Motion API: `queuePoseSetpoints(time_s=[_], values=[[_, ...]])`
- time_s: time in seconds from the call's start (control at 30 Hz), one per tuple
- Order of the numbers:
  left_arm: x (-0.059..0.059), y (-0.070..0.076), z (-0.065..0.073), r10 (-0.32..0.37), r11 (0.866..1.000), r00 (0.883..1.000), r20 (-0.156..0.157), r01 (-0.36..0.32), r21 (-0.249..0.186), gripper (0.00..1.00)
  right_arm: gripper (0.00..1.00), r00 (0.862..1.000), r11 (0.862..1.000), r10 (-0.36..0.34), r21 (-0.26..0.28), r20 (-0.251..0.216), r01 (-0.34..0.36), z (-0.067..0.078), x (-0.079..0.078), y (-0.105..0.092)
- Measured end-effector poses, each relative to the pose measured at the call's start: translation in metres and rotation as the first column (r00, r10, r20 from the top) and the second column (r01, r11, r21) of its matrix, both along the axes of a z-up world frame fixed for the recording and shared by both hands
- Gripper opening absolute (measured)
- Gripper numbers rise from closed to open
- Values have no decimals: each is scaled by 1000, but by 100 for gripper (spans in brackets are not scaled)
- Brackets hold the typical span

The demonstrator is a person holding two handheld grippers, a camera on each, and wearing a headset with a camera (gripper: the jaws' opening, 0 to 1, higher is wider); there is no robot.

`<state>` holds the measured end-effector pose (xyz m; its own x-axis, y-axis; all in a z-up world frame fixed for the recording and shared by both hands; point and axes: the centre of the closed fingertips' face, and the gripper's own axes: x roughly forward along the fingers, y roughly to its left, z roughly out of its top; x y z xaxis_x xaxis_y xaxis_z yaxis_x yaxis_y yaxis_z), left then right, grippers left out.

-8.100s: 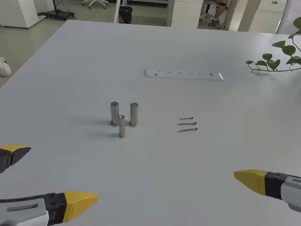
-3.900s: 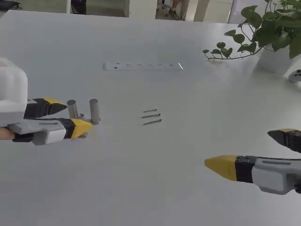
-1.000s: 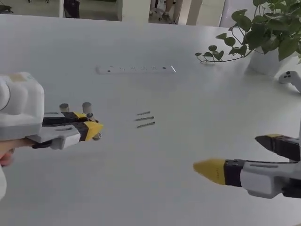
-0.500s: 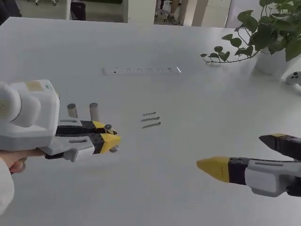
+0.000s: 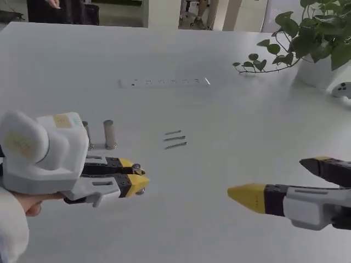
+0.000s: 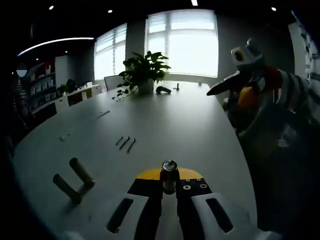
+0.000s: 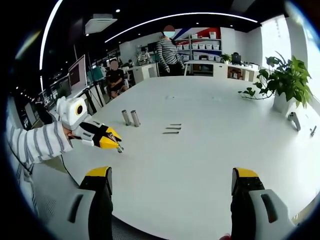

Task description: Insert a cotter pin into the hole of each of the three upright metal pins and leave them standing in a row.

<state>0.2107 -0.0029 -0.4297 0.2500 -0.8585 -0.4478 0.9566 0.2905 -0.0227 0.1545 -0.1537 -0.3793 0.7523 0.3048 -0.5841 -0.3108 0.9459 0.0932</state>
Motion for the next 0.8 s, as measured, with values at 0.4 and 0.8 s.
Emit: queuePoseSetpoints(time_s=[0.4, 0.8], values=[[-3, 1, -14, 8, 999, 1000, -9, -8, 31, 5, 98, 1000, 1000, 12, 9, -12, -12, -3, -3, 1], [-6, -1, -22, 6, 999, 1000, -12, -6, 51, 5, 98, 1000, 1000, 4, 21, -21, -3, -7, -3, -2]])
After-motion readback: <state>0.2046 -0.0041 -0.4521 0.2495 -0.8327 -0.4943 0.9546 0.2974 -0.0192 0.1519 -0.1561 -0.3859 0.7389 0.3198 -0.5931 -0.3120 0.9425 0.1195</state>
